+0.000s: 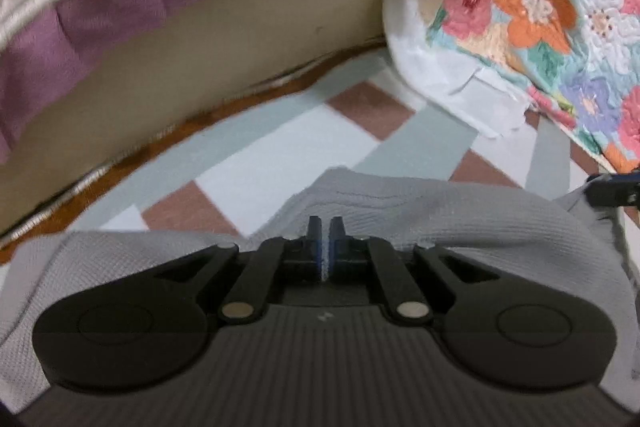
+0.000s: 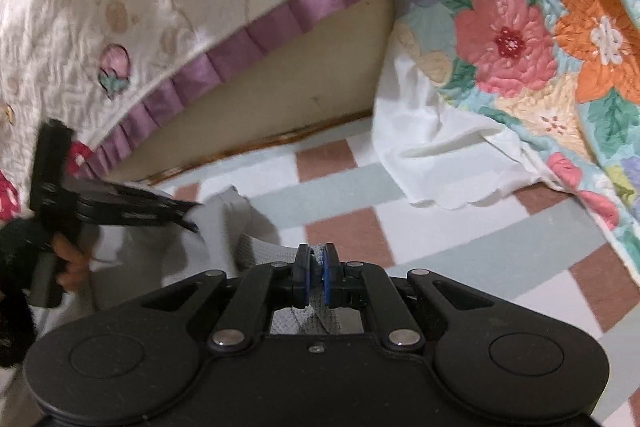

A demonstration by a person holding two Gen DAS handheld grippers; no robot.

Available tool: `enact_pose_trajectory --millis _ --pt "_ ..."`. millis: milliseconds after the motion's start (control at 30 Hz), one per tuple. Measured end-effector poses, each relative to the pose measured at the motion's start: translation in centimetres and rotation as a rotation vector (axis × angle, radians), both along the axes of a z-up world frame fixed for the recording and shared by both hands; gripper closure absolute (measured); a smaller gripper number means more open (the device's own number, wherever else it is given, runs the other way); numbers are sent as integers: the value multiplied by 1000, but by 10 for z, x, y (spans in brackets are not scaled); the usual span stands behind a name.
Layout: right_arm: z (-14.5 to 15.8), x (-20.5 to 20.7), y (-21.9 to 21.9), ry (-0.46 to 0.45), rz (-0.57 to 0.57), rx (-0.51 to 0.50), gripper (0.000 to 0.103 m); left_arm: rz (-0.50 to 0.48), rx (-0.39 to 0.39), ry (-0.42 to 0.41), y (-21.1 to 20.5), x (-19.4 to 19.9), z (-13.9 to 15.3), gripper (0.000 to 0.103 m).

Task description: Fold clothes

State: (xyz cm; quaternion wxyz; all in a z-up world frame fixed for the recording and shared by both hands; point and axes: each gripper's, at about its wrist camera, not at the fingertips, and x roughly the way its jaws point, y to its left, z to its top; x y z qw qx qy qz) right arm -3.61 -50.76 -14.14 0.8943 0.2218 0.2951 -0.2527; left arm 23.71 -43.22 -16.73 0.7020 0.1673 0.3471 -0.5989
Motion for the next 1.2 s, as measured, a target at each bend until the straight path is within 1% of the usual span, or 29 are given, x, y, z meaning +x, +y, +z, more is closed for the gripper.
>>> enact_pose_trajectory --millis 100,133,233,267,300,333,400,433,467,533,567,600,633,700,767,800,833,867,933,1000,1033,1067,1100,1133,1200 --pt "-12 -2 -14 8 -33 60 96 54 -191 47 26 3 29 100" --pt "-18 -3 -18 15 -41 76 96 74 -233 68 36 5 36 100" --pt "-34 -1 -25 56 -74 118 95 149 -165 87 57 11 31 100" --pt "-37 0 -26 78 -86 128 93 163 -131 102 63 13 22 100" --pt "-38 1 -25 106 -97 117 86 175 -96 118 69 15 12 100" --pt "-39 2 -24 134 -109 107 86 185 -71 138 76 15 3 100" --pt "-32 1 -17 165 -94 36 86 183 -60 142 89 13 -6 100" --pt "-27 0 -12 170 -71 2 85 184 -57 133 94 10 -8 100" --pt "-23 -1 -9 163 -38 -12 85 182 -53 120 96 6 -8 100" --pt "-17 -3 -3 117 60 20 83 176 -45 98 96 0 -8 100" --pt "-16 -3 -1 101 102 44 81 174 -41 91 95 -3 -7 100" --pt "-18 -1 1 104 125 65 76 170 -39 89 94 -4 -7 100" --pt "-21 1 4 120 136 65 73 167 -36 89 93 -5 -7 100" --pt "-30 5 9 157 156 56 72 160 -27 87 90 -6 -8 100" --pt "-39 10 13 196 178 31 68 153 -18 87 87 -6 -9 100" --pt "-42 12 13 203 184 22 64 147 -13 88 84 -7 -10 99" --pt "-42 12 12 193 181 22 52 141 -9 90 82 -6 -11 99" --pt "-42 13 10 183 178 21 50 136 -5 91 79 -6 -13 99" --pt "-43 13 7 163 172 20 49 129 5 104 70 -4 -15 92" --pt "-43 14 3 143 166 19 48 124 5 139 62 -1 -18 92" --pt "-44 15 2 133 163 19 63 121 4 155 58 1 -19 92" --pt "-43 14 -1 119 151 29 80 109 7 157 53 1 -19 92" --pt "-41 10 -7 89 126 61 96 96 11 158 48 0 -19 95" --pt "-40 4 -13 42 98 102 100 81 16 134 42 -2 -18 100" --pt "-35 -13 -21 -46 36 149 100 50 27 63 31 -10 -9 101"
